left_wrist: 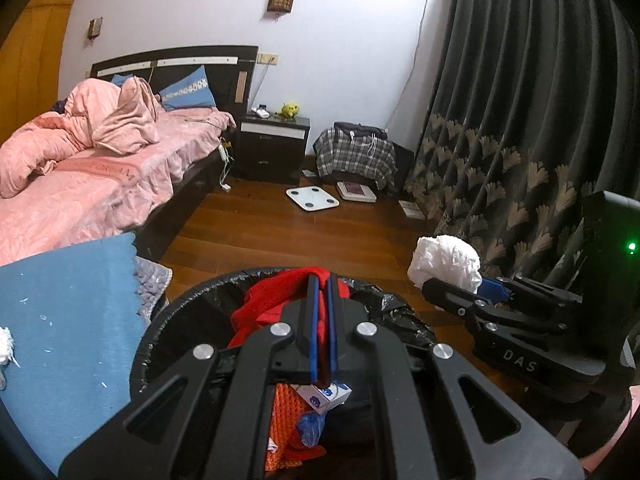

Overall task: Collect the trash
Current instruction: 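Release the red glove and white tissue ball into the bin, then move both open grippers back over the mat toward the grey sock, then grasp the grey sock with the left gripper while the right gripper grasps the white tissue ball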

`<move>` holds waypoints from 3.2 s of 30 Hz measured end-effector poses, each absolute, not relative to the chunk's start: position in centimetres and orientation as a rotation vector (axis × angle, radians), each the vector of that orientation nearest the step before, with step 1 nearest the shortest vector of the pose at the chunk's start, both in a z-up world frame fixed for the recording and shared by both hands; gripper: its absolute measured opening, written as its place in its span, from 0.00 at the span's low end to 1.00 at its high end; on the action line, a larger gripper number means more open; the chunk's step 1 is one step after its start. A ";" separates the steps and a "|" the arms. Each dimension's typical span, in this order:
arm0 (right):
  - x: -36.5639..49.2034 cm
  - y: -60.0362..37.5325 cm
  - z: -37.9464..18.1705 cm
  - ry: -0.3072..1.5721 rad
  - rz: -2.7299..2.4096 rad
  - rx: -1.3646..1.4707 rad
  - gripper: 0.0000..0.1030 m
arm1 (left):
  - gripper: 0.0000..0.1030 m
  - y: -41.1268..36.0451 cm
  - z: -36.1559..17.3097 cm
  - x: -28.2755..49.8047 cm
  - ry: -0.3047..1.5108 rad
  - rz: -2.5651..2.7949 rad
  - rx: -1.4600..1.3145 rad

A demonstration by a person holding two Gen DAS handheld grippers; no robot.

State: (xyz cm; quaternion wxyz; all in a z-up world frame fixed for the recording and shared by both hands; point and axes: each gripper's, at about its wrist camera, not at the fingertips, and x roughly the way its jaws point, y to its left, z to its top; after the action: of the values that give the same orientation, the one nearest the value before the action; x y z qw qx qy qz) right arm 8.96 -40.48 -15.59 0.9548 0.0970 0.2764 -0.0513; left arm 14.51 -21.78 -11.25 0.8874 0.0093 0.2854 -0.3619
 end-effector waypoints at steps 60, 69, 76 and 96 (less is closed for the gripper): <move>25.1 -12.2 -17.3 0.620 0.257 0.061 0.95 | 0.81 15.1 -16.8 22.9 0.684 0.052 -0.077; 27.1 -10.6 -18.9 0.657 0.264 0.042 0.94 | 0.64 15.5 -20.0 25.3 0.769 -0.001 -0.110; 27.4 -10.0 -19.6 0.672 0.270 0.027 0.94 | 0.45 15.8 -21.0 25.6 0.782 -0.049 -0.161; 30.1 -2.5 -20.6 0.678 0.355 0.000 0.94 | 0.44 23.1 -19.8 24.5 0.741 0.146 -0.151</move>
State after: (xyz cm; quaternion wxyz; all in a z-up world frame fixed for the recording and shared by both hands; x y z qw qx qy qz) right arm 30.08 -2.51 -20.63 0.9276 0.0002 0.3310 0.1734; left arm 24.47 23.15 -19.80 0.9267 -0.0739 0.3615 0.0713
